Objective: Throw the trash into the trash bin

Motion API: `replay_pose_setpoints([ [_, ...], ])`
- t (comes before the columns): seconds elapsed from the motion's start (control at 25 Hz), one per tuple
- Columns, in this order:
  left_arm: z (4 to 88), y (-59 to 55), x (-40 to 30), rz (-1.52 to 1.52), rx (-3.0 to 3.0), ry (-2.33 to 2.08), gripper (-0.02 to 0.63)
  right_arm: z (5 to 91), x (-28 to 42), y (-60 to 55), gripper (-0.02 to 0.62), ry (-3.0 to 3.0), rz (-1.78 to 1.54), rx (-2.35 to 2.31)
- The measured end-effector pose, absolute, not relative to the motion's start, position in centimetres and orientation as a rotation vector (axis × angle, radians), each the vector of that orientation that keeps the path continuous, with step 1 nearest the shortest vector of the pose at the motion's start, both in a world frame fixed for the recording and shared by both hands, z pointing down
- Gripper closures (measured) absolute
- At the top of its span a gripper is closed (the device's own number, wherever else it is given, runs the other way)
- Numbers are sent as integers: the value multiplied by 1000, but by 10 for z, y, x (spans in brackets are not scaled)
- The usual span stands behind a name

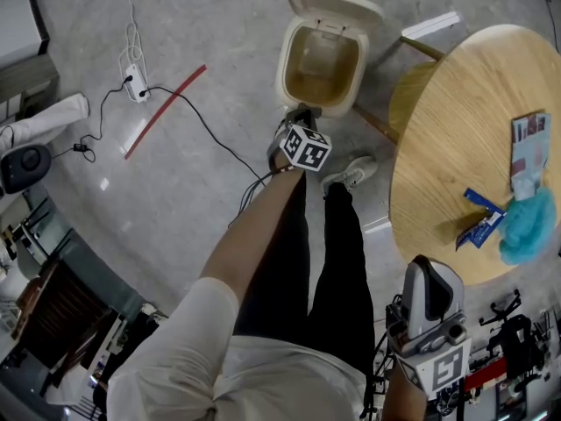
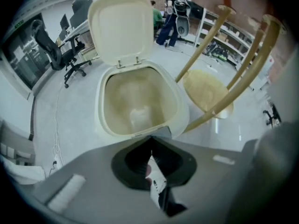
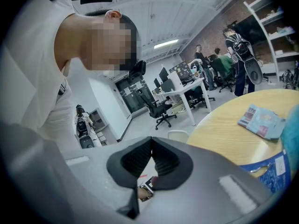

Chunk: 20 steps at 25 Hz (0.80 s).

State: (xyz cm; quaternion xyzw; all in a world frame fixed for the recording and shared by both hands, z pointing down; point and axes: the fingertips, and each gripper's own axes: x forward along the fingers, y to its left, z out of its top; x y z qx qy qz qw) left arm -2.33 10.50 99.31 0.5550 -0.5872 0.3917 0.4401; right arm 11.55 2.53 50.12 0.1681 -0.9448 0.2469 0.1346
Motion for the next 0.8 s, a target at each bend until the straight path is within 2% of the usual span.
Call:
replay_pose_setpoints([
  [0.8,940,84,-15,748,1500,-1471,601,491,120,17,594,-2737,663,506],
])
